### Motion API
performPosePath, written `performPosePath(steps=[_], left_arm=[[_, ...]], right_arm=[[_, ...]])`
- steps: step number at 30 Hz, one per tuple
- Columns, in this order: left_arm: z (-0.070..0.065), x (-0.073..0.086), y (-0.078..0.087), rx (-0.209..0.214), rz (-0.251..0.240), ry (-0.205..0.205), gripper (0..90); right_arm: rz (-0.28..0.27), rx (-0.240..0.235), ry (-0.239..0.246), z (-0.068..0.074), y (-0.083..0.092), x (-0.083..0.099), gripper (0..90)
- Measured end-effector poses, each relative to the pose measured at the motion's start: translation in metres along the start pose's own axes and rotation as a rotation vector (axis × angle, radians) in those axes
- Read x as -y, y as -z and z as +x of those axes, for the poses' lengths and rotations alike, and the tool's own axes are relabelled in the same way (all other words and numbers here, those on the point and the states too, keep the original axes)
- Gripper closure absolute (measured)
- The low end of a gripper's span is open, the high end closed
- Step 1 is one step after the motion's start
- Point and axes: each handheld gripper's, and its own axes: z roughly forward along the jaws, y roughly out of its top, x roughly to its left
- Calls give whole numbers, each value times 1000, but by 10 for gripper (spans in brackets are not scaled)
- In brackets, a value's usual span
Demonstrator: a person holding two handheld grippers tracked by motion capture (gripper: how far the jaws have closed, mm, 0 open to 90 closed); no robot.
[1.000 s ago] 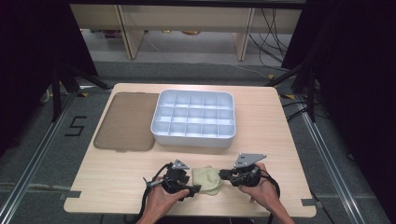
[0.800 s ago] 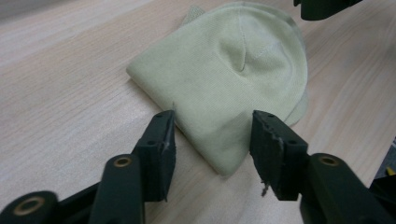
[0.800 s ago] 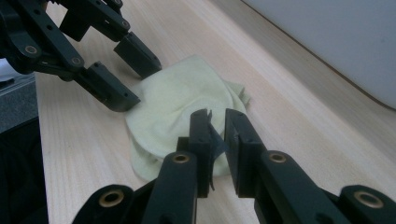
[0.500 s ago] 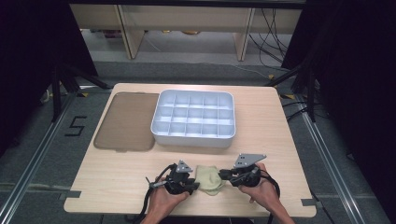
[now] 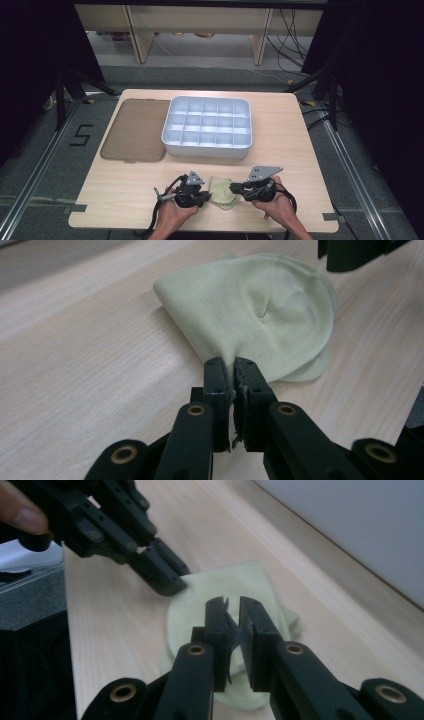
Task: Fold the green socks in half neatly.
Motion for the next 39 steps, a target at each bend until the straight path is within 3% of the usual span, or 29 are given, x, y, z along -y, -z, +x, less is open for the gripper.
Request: performPosePath(steps=[6,9,11,17,19,22,26,30,35,39], left_arm=[[-1,-1,7,-10,-24,-21,847],[-2,-1,8,-30,-28,-28,847],[-4,-2,11,-39,-30,-59,847],[-4,-2,13,-44,-29,-64,846],[-4,-1,13,-32,-30,-65,846],[-4,0,13,-35,-26,-77,847],[-6,-1,15,-48,-30,-92,846],[-8,-2,16,-57,-26,-112,846],[-14,-4,17,-70,-23,-153,846],[-21,-7,17,-76,-18,-185,846]], right_arm=[[9,-24,0,12,-11,-4,868],[45,-30,-18,16,-19,-4,875],[53,-41,-19,19,-25,-4,879],[80,-75,5,28,-40,-5,882],[121,-73,21,29,-51,-2,887],[115,-79,27,27,-52,-1,889],[82,-62,6,22,-44,-3,889],[37,8,-18,6,-37,-9,893],[66,47,-42,-8,-45,-8,894],[77,60,-57,-10,-51,-8,898]])
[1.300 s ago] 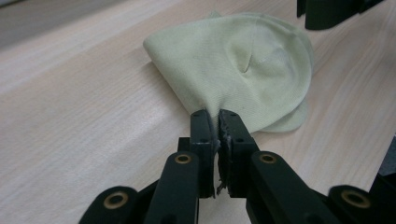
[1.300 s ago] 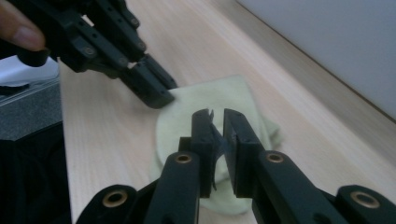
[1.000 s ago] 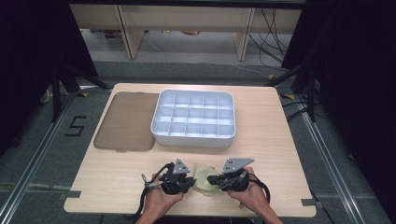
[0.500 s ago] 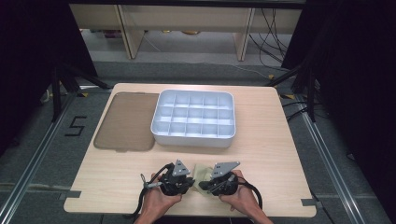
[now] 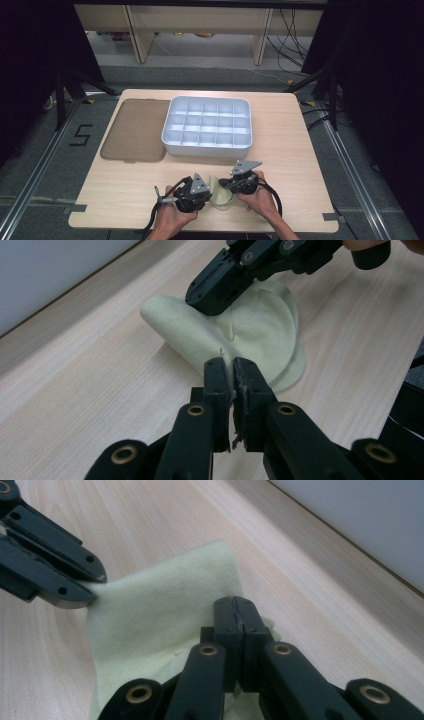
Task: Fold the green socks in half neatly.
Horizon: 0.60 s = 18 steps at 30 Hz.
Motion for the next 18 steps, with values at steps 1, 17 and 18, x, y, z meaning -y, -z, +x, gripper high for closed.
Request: performPosePath(steps=[1,17,18], left_arm=[[0,0,0,5,-7,-7,846],[1,-1,3,4,-10,0,846],[0,-2,3,4,-8,4,846]], right_arm=[[-1,-1,-1,0,0,0,898],[-37,8,-15,-4,37,5,896],[-29,4,-15,-5,39,8,896]])
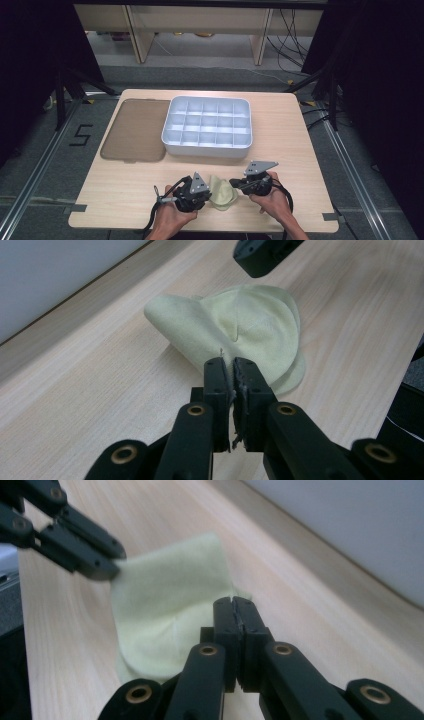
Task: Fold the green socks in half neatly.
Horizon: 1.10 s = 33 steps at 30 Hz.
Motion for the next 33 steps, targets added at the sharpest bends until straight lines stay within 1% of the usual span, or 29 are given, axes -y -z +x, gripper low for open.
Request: performPosePath(steps=[1,2,3,4,5,6,7,8,10,11,12,13,14,15,17,18,20,21,22,23,24,25,26,28,29,30,31,32,33], left_arm=[[0,0,0,0,0,0,846],[0,0,1,-6,4,-5,846],[0,-1,1,-5,2,-23,846],[-2,-2,1,5,-11,-4,846],[-2,-2,1,5,-11,-4,846],[-2,-3,1,-4,-3,-8,845],[-2,-3,2,8,-9,-18,845],[-2,-4,2,4,-8,-18,845],[-2,-4,2,6,-9,-15,845],[-3,-5,1,23,-27,-6,844],[-3,-5,1,23,-27,-6,844],[-3,-5,1,19,-29,-14,844],[-6,-7,0,39,-39,-1,844],[-6,-8,0,45,-38,-12,844],[-8,-9,-2,44,-44,-7,844],[-9,-11,-2,53,-40,-21,844],[-15,-14,-6,64,-47,-22,844],[-17,-15,-8,70,-54,-34,844],[-20,-17,-9,77,-55,-31,844],[-22,-18,-11,87,-55,-54,844],[-25,-18,-13,92,-54,-52,844],[-26,-19,-15,94,-44,-67,844],[-29,-20,-18,99,-43,-63,844],[-32,-20,-22,107,-34,-72,844],[-32,-20,-24,109,-31,-92,845],[-34,-20,-27,109,-28,-95,844],[-35,-19,-29,111,-15,-103,844],[-36,-19,-31,105,-14,-89,844],[-37,-18,-33,113,-13,-95,845]], right_arm=[[0,0,0,0,0,0,896],[14,-6,-12,0,2,2,895],[27,-11,-11,-2,1,6,895],[31,-15,-7,-3,-1,8,893],[31,-15,-7,-3,-1,8,893],[47,-15,-11,-3,-3,9,891],[47,-15,-11,-3,-3,9,891],[68,-21,-25,-2,-7,10,891],[76,-26,-14,-3,-7,10,891],[85,-20,-13,-3,-10,11,891],[88,-22,-7,-4,-10,11,891],[88,-22,-7,-4,-10,11,891],[91,-14,0,-4,-11,11,890],[92,-17,-2,-3,-11,11,891],[93,-18,-10,-3,-11,11,890],[92,-18,-8,-3,-12,11,891],[97,-21,-16,-2,-11,11,891],[98,-21,-16,-2,-12,11,891],[98,-22,-15,-2,-12,11,890],[102,-24,-14,-2,-12,11,890],[101,-20,-6,-3,-12,12,889],[102,-19,-6,-3,-12,12,888],[105,-23,-18,-2,-13,12,888],[105,-23,-19,-2,-13,12,884],[102,-21,-23,-2,-12,12,882],[98,-14,-10,-3,-12,12,882],[97,-21,-23,-4,-10,11,882],[91,-20,-28,-5,-9,11,882],[75,-15,-29,-6,-8,11,882]])
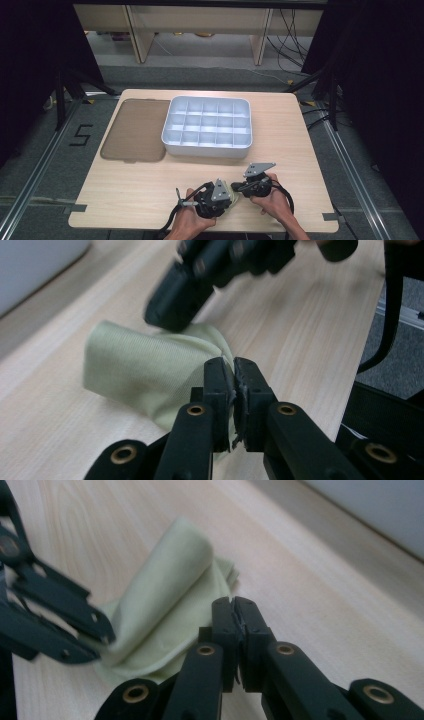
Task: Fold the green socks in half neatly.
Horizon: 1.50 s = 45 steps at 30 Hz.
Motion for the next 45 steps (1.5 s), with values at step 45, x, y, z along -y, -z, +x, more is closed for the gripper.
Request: performPosePath(steps=[45], left_arm=[[2,6,-3,37,-20,56,795]], right_arm=[[-19,-44,15,1,-8,-12,890]])
